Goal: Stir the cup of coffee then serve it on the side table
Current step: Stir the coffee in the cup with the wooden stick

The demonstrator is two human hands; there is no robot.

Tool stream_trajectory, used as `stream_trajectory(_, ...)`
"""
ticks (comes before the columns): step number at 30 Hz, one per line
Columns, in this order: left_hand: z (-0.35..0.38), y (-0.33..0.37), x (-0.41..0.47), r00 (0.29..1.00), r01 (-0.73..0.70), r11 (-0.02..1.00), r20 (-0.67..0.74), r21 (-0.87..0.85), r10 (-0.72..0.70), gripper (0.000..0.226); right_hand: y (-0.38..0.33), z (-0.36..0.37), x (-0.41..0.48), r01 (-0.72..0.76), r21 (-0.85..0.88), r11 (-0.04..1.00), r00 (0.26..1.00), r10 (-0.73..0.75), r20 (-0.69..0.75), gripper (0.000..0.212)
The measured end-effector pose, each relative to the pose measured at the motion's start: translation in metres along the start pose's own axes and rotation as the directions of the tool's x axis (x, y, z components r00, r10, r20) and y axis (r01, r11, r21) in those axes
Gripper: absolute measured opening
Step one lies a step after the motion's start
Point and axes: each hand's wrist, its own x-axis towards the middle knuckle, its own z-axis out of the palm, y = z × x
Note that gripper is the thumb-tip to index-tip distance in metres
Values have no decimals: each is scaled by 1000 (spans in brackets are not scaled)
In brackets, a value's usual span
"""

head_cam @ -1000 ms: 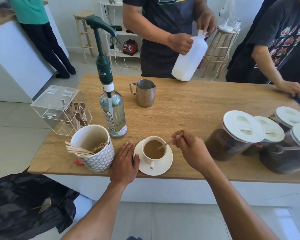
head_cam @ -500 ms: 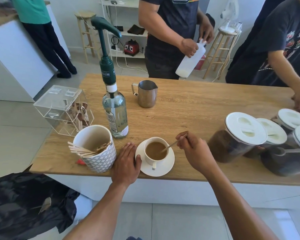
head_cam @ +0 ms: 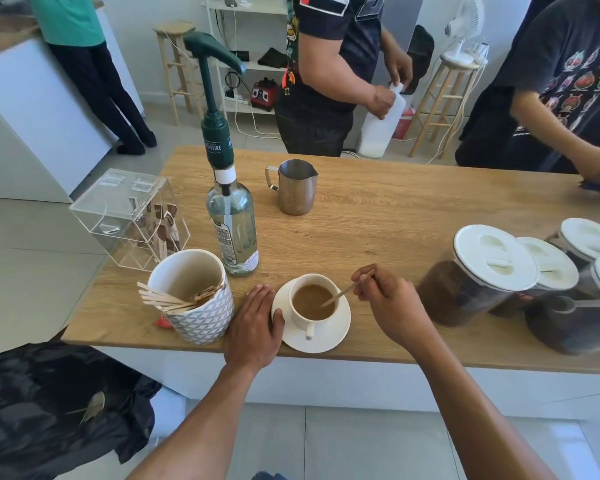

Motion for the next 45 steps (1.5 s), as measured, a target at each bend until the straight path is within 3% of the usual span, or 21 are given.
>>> stream_trajectory(5,-1,0,0,1000,8,1000,-6,8,-8,54,-3,3,1,21,6,1000,997,-21,77,21)
stream_trajectory(9,-1,1,0,1000,7,1000,-8,12,-7,53,0,0,3,32,-4,999,999,-32,-9,22)
stream_trajectory(13,-2,0,-1,1000,11,1000,0,13,-11,52,0,1,0,33,13,999,996,-34,82,23)
stream_trajectory(17,-1,0,0,1000,11,1000,-1,11,-11,53,2,-4,1,16,10,1000,1000,-16,-7,22)
stream_trajectory(23,0,-1,1,1000,3,1000,-3,-12,-3,54,-2,-4,-4,19,20,1000,993,-22,113,22)
stream_trajectory(35,0,-3,-1,1000,16,1000,7,3,-16,56,-21,-37,2,110,50,993,991,-105,-78,20)
stream_trajectory(45,-1,-1,2,1000,9,1000,9,7,-9,55,-15,-39,-1,91,19,996,994,-89,-64,19)
